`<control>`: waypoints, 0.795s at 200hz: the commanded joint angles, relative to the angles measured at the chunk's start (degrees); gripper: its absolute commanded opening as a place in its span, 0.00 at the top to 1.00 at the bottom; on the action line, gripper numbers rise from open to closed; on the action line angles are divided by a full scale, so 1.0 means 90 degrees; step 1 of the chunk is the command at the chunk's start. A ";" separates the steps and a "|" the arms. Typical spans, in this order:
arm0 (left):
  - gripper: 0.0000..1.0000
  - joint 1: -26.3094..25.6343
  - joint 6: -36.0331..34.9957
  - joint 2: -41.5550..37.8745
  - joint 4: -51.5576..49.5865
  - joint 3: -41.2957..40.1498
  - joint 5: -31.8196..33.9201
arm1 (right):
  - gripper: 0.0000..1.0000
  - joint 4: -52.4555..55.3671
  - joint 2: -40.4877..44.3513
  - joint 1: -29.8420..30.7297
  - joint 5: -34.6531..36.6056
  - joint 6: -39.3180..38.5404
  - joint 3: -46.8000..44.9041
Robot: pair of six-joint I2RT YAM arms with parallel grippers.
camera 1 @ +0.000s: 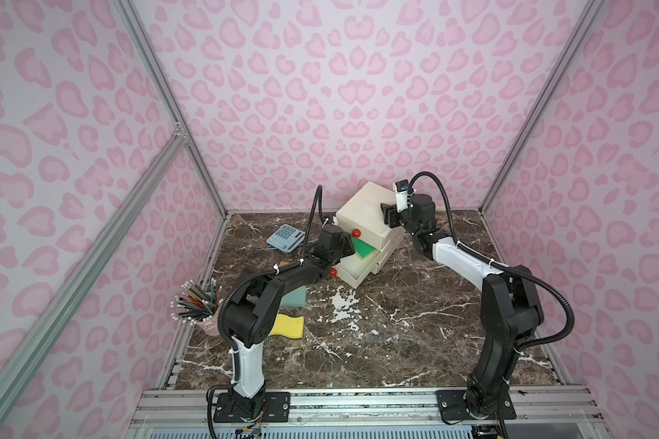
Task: Take the sponge out of the drawer
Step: Pick up the sponge from the drawer, then place the sponge at the center of the board, then adjust the storage box at the center of the board.
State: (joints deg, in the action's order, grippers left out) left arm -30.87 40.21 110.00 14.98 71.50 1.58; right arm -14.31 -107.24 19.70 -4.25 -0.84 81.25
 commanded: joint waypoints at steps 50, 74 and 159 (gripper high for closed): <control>0.98 -0.0007 0.0422 -0.0929 -0.1096 -0.0502 0.0645 | 0.32 0.0642 -0.0133 -0.0007 -0.0086 0.0156 -0.0085; 0.98 -0.0007 0.0448 -0.1202 -0.1178 -0.0699 0.0805 | 0.32 0.0633 -0.0135 -0.0004 -0.0105 0.0172 -0.0093; 0.98 -0.0063 0.0394 -0.2604 -0.1596 -0.1135 0.1126 | 0.32 0.0643 -0.0272 -0.0001 -0.0114 0.0191 -0.0014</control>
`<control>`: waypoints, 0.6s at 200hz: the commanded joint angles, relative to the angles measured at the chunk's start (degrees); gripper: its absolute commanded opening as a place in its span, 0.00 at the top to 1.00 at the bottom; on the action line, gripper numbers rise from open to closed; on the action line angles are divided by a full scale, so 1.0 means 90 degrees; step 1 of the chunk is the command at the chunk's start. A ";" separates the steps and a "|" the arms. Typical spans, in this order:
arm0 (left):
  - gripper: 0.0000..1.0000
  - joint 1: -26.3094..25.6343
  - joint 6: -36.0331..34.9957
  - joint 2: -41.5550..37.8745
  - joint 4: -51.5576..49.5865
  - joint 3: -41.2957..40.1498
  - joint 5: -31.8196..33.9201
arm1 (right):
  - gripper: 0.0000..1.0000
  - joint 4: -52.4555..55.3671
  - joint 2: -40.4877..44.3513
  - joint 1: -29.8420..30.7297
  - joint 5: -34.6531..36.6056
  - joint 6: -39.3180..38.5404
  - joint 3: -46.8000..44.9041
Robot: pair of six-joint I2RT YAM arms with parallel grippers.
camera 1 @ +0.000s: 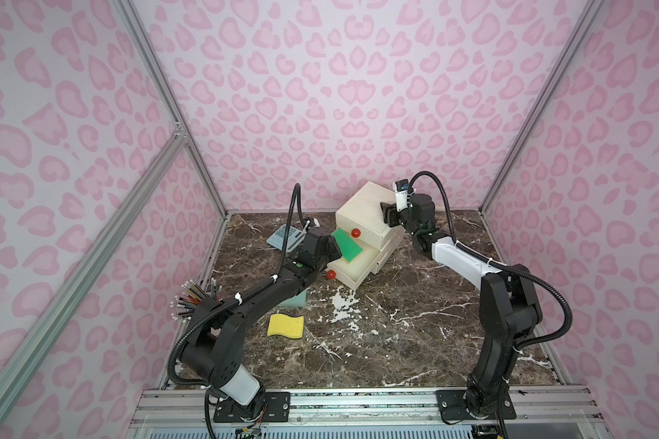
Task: Take the sponge out of the drawer
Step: Adjust the storage box at the center of the board.
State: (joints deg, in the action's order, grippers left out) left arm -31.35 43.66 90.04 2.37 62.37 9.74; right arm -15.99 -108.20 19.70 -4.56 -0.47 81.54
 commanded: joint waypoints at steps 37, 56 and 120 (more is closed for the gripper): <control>0.98 -0.0027 0.0024 -0.1225 -0.0896 -0.0566 0.0632 | 0.32 0.0790 -0.0221 -0.0002 -0.0127 0.0160 0.0002; 0.98 -0.0030 0.0077 -0.1817 -0.1053 -0.0872 0.0782 | 0.33 0.0781 -0.0265 -0.0002 -0.0176 0.0169 0.0048; 0.98 -0.0022 0.0500 -0.3299 -0.2159 -0.1566 0.1147 | 0.33 0.0705 -0.0399 -0.0002 -0.0344 0.0208 0.0091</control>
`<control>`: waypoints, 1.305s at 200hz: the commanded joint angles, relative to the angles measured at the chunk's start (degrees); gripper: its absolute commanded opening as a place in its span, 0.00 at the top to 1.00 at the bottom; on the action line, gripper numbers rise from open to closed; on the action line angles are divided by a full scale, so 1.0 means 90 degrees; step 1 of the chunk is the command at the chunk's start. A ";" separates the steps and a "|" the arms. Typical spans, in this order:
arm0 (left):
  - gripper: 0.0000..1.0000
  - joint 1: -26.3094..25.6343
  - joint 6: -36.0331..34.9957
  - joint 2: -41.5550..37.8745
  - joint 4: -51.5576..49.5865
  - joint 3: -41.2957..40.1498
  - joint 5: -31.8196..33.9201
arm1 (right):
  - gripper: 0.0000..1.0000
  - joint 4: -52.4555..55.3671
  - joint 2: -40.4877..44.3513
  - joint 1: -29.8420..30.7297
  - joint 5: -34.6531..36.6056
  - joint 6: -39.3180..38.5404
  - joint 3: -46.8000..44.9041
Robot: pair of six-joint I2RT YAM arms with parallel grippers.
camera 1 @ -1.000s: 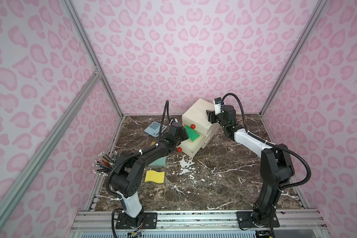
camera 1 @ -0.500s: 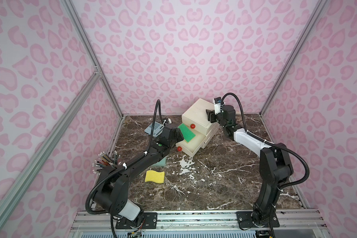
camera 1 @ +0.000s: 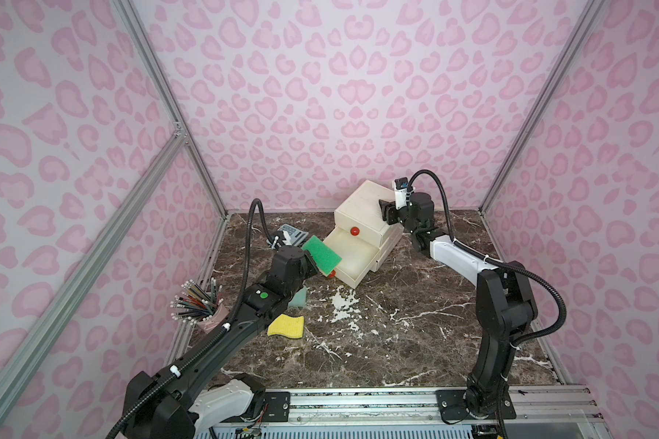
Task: Take the sponge out of the drawer
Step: Adjust the storage box at the center of the board.
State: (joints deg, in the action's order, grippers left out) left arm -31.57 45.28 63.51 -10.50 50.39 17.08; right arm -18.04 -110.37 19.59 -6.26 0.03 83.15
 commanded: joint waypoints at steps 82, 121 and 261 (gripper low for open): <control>0.98 -0.0007 0.2328 -0.2973 -0.2962 -0.1816 0.1041 | 0.33 0.0846 -0.0218 0.0010 -0.0208 0.0133 -0.0106; 0.98 -0.0008 0.3082 -0.3485 -0.4150 -0.2001 0.0775 | 0.33 0.0727 -0.0141 0.0004 -0.0203 0.0133 -0.0294; 0.98 -0.0230 0.2684 -0.0537 -0.0872 -0.1858 -0.0351 | 0.33 0.0557 -0.0178 -0.0078 -0.0386 0.0270 -0.0462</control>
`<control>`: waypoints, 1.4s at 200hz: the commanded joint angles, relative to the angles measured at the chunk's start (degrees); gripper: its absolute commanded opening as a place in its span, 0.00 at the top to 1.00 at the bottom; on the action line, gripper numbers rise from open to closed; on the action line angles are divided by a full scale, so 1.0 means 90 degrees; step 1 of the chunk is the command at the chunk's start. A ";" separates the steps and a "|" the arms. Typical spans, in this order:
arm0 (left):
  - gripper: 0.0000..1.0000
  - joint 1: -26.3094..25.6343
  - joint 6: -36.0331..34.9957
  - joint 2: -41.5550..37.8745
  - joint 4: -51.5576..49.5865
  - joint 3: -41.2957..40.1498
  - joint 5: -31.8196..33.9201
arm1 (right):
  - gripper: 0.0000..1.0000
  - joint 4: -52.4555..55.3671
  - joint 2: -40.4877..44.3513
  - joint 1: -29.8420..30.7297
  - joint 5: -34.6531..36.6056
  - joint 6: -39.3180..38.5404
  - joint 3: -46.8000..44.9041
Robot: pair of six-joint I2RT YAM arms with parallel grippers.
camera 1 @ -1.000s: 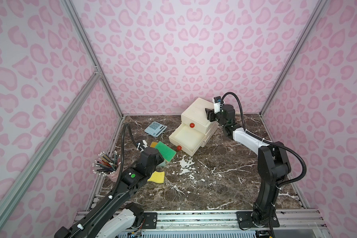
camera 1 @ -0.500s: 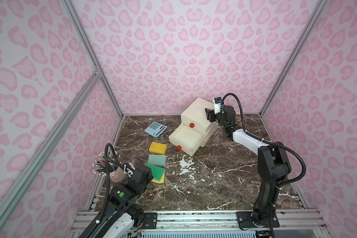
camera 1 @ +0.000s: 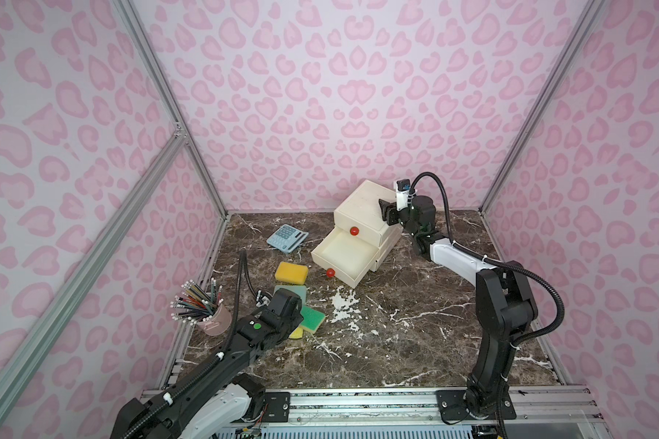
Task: Take the sponge out of the drawer
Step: Adjust the storage box at the center of the board.
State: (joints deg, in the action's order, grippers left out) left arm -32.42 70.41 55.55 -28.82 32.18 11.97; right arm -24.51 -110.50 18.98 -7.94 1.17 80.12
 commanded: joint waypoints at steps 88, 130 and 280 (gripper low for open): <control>0.98 -0.0732 0.0380 0.2141 0.2297 0.0683 0.0580 | 0.33 0.1135 -0.0056 -0.0175 -0.0420 0.0204 -0.0386; 0.98 -0.0957 0.0637 0.2621 0.2456 0.0906 0.0942 | 0.33 0.1123 -0.0056 -0.0209 -0.0406 0.0202 -0.0416; 0.66 -0.1007 0.0939 0.2888 0.1774 0.1084 0.0530 | 0.33 0.1054 -0.0076 -0.0341 -0.0484 0.0290 -0.0499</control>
State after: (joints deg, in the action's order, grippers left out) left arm -41.54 79.46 82.43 -10.72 41.32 16.49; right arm -28.67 -109.60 16.34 -12.97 2.48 76.90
